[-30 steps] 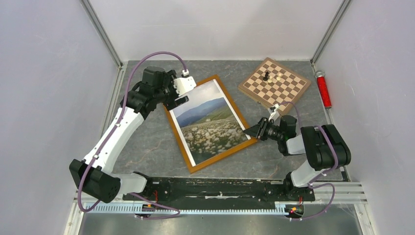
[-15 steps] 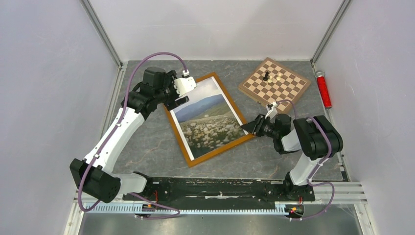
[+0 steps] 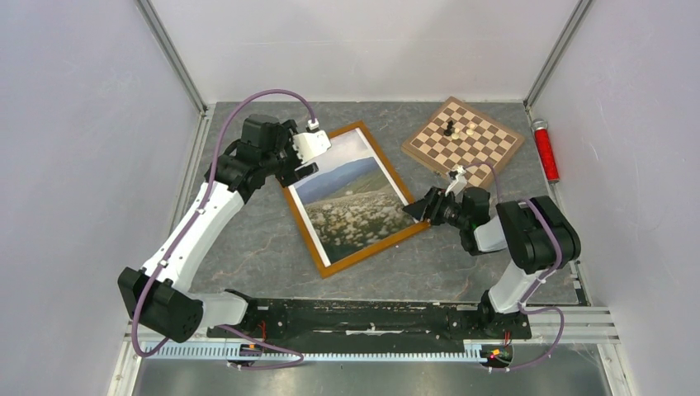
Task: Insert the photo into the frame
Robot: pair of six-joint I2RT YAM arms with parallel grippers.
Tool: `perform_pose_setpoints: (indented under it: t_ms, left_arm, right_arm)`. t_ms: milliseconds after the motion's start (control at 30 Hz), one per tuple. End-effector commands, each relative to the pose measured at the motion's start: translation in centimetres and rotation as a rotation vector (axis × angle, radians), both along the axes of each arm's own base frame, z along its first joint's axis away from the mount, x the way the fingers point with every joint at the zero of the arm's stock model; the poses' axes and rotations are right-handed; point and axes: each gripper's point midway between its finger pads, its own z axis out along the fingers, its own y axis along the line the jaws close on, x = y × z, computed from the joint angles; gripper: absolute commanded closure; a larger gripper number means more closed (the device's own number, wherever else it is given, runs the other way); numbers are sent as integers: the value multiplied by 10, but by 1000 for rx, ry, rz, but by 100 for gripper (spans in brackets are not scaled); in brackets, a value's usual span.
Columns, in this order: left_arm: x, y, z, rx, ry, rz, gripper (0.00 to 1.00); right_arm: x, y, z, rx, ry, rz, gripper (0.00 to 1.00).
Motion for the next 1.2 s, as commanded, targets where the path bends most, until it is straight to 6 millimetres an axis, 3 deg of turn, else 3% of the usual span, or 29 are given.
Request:
perform_pose_setpoints:
  t_ms: [0,300,600,833,1033,1167]
  left_arm:
    - [-4,1,17,-49,-50,33,15]
    - [-11,5,21,-56,-64,38,15]
    - [-21,10,19,-104,-55,87,15]
    - [-30,22,6,-243,-43,268,13]
    - [-38,33,-5,-368,-50,414,3]
    - [-43,40,-8,-432,-66,472,0]
  right_arm:
    - [-6,-10,-10,-119,-7,25,30]
    - [-25,-25,-17,-311,11,119,20]
    - [-39,-15,7,-349,-53,285,20]
    - [-20,-23,69,-455,-286,280,14]
    - [-7,-47,129,-615,-492,159,2]
    - [-9,-56,149,-642,-553,96,2]
